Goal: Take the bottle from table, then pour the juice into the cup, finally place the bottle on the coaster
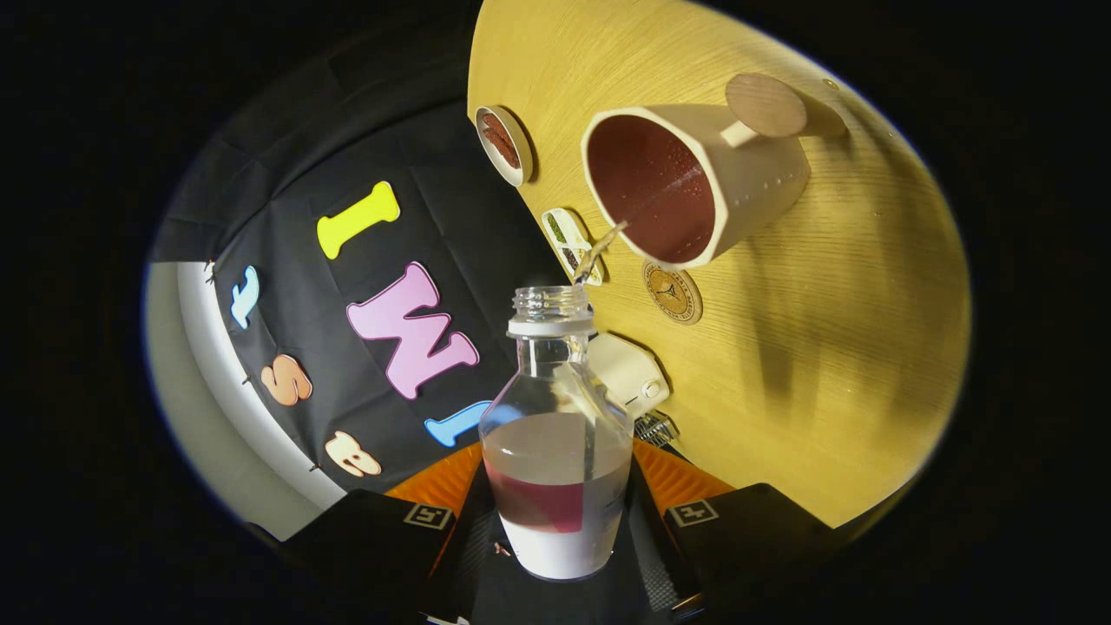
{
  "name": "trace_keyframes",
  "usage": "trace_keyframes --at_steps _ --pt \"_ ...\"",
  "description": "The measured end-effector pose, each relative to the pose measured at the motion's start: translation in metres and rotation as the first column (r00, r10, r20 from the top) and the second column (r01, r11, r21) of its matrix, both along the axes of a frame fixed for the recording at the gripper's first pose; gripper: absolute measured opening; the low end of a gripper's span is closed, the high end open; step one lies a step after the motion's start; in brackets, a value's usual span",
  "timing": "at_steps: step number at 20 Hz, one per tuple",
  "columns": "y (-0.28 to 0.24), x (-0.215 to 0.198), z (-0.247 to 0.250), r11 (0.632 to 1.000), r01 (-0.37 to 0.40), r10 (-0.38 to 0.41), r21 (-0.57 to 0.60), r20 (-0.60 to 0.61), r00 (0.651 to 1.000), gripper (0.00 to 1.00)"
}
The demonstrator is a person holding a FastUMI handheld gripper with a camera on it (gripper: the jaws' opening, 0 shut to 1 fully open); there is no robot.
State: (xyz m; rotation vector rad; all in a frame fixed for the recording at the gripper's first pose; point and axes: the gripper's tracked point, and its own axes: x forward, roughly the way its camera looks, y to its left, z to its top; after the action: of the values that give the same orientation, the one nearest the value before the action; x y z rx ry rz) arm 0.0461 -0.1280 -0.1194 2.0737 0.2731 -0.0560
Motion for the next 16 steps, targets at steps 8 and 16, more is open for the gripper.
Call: trace_keyframes --at_steps 8,16 --pt "0.001 -0.004 0.000 0.999 0.021 -0.021 0.047 -0.011 1.000 0.75" --pt "-0.014 -0.002 0.014 0.991 0.078 -0.078 0.105 -0.007 0.997 0.75"
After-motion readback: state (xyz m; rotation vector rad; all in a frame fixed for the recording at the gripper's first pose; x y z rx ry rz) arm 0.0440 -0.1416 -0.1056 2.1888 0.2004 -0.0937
